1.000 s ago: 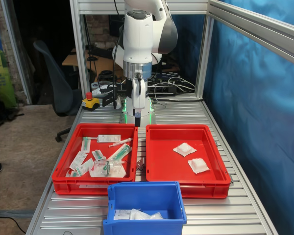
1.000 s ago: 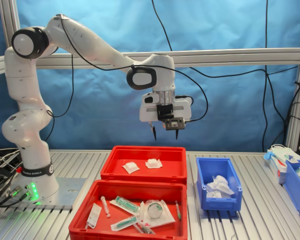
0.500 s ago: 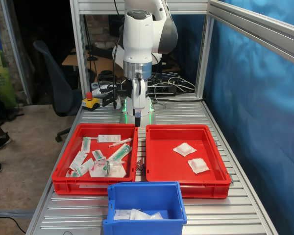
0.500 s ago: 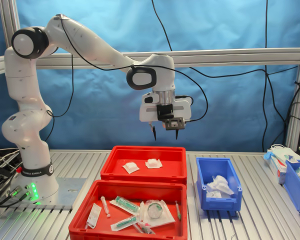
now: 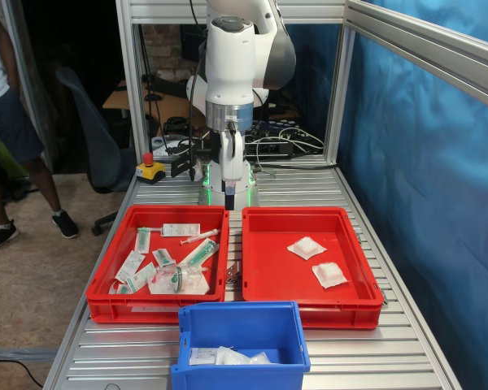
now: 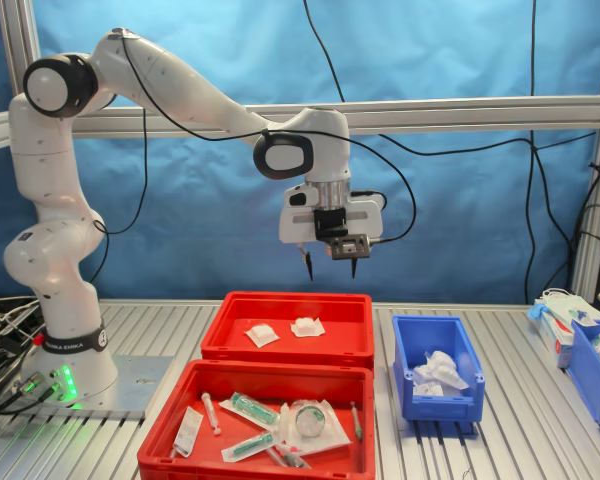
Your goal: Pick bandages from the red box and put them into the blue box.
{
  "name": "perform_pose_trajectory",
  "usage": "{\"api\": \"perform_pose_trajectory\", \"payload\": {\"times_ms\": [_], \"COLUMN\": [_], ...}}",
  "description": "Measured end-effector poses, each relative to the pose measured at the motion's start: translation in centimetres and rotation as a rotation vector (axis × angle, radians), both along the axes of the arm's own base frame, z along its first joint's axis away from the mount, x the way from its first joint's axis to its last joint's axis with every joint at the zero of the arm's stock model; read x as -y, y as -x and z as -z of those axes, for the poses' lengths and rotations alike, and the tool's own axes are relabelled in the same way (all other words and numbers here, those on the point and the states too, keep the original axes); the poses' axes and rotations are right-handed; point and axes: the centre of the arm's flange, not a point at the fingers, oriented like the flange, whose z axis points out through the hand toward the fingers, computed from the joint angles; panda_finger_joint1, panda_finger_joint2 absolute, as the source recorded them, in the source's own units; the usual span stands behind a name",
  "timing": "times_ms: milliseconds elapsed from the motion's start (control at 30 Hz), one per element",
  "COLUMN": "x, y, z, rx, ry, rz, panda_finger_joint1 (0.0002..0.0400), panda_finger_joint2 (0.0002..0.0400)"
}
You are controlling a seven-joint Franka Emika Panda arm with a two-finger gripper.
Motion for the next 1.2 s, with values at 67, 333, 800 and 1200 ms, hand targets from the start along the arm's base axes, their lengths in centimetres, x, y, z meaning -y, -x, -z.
{"api": "perform_pose_trajectory", "payload": {"times_ms": [67,333,800,1200], "x": [-0.3,-3.7,-11.0,-14.3], "y": [0.0,0.1,-0.3,0.8], "z": [0.0,0.2,5.5,15.7], "rx": [0.0,-0.004,0.018,-0.059], "ry": [0.0,0.0,-0.042,-0.071], "rz": [-0.005,-0.067,-0.179,-0.186], "panda_finger_joint1": [0.04,0.04,0.04,0.04], "panda_finger_joint2": [0.04,0.04,0.04,0.04]}}
